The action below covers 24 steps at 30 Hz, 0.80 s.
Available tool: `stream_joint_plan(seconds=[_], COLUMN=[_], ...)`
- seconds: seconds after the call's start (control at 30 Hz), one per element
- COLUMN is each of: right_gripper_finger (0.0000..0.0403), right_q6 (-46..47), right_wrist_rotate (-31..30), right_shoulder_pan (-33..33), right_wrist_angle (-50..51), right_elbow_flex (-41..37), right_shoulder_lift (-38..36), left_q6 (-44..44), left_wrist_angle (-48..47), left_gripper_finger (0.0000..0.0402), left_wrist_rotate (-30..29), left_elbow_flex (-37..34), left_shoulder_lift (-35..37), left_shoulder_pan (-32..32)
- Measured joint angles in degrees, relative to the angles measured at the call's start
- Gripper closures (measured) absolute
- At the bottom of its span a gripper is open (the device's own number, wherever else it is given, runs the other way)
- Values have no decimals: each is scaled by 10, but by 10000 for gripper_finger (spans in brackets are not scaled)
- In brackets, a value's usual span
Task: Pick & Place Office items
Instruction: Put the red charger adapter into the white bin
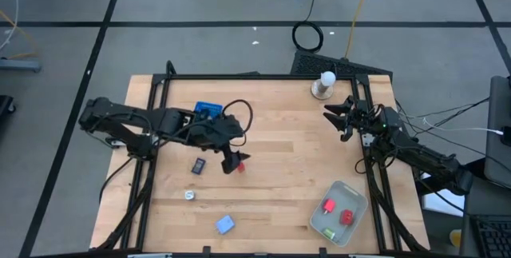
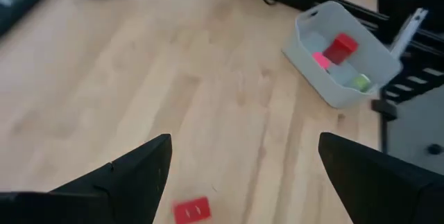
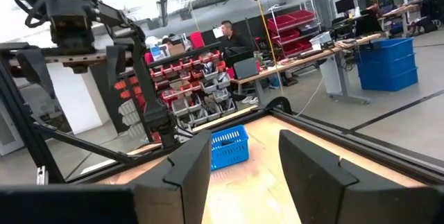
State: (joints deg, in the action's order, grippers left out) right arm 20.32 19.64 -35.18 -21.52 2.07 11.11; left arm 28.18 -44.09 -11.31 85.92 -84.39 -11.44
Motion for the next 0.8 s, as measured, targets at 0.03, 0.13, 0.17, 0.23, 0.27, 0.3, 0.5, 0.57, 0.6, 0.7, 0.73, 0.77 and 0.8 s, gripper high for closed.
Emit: stream_joint_plan(seconds=[0.03, 0.13, 0.17, 0.23, 0.27, 0.3, 0.5, 0.57, 0.6, 0.7, 0.73, 0.77, 0.8], right_gripper_finger=[243, 243, 243, 243, 243, 243, 243, 243, 243, 243, 243, 243, 243], right_q6=[0, 0, 0, 0, 0, 0, 0, 0, 0, 0, 0, 0, 0], right_wrist_rotate=[0, 0, 0, 0, 0, 0, 0, 0, 0, 0, 0, 0, 0], right_shoulder_pan=[0, 0, 0, 0, 0, 0, 0, 0, 0, 0, 0, 0, 0], right_wrist_angle=[0, 0, 0, 0, 0, 0, 0, 0, 0, 0, 0, 0, 0], right_elbow_flex=[0, 0, 0, 0, 0, 0, 0, 0, 0, 0, 0, 0, 0], right_shoulder_lift=[0, 0, 0, 0, 0, 0, 0, 0, 0, 0, 0, 0, 0], left_q6=[11, 50, 60, 80, 90, 101, 162, 184, 194, 224, 231, 237, 244], left_wrist_angle=[-1, -4, -6, -8, -9, -11, -13, -13, -12, -11, -12, -12, -11], left_gripper_finger=[34, 34, 34, 34, 34, 34, 34, 34, 34, 34, 34, 34, 34], left_wrist_rotate=[10, 23, 23, 23, 24, 25, 12, 7, 5, -8, -10, -12, -12], left_elbow_flex=[-4, -20, -24, -30, -33, -37, -71, -84, -90, -108, -114, -119, -125], left_shoulder_lift=[1, -1, -1, 0, 0, 0, 0, 0, 0, 0, 0, 0, 0], left_shoulder_pan=[1, 1, 2, 3, 3, 3, -1, -6, -9, -21, -25, -27, -30])
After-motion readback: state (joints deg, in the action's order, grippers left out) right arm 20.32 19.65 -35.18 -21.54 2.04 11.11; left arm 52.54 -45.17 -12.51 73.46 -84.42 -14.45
